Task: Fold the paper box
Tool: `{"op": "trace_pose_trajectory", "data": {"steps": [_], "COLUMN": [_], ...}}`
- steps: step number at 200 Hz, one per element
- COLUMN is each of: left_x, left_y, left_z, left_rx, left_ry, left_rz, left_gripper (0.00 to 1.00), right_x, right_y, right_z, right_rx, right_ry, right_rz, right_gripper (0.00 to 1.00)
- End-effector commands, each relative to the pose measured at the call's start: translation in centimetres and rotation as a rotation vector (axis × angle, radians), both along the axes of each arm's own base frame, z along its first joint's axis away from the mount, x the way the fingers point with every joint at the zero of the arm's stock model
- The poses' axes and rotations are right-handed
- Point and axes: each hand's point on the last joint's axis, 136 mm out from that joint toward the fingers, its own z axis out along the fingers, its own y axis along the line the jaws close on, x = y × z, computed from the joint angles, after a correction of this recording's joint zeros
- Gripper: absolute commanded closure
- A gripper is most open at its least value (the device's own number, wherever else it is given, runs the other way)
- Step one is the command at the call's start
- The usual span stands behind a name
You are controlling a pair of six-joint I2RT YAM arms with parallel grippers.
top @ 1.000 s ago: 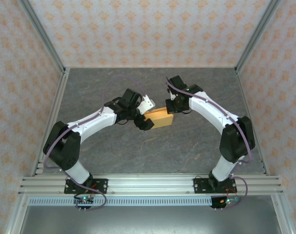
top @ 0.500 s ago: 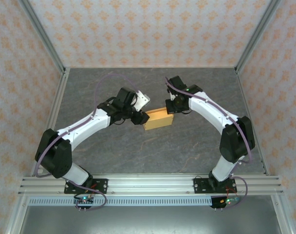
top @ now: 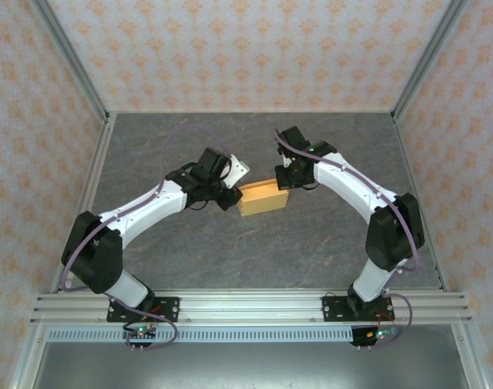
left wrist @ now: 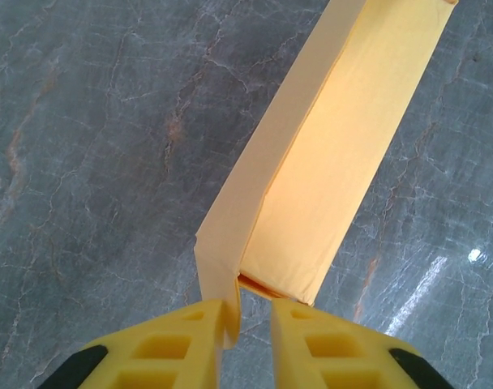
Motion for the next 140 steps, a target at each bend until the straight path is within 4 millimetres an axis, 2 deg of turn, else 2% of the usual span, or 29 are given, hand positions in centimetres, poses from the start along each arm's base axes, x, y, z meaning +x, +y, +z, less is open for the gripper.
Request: {"op": "trace_pose_trajectory", "data": {"steps": [1, 33, 109, 140], "left_x": [0.4, 0.9, 1.4, 1.5], "left_y": [-0.3, -0.7, -0.8, -0.9], "left_z": [0.4, 1.0, 1.6, 1.7], "left_rx": [0.009, -0.023, -0.059, -0.082], "left_ry": [0.003, 0.005, 0.044, 0.069], "left_rz": [0.014, 0.045, 0.139, 0.172], "left_gripper": [0.83, 0.92, 1.0, 1.0], "right_x": [-0.5, -0.6, -0.9, -1.0], "right_y": [-0.5, -0.4, -0.7, -0.7], "right_z": [0.4, 0.4, 0.3, 0.2], "right_rx": [-0.018, -0.018, -0.019, -0.02], "right_ry": [-0.006, -0.008, -0.018, -0.019], "right_rz": [-0.015, -0.015, -0.033, -0.033], "right_gripper": [1.0, 1.0, 1.0, 1.0]}}
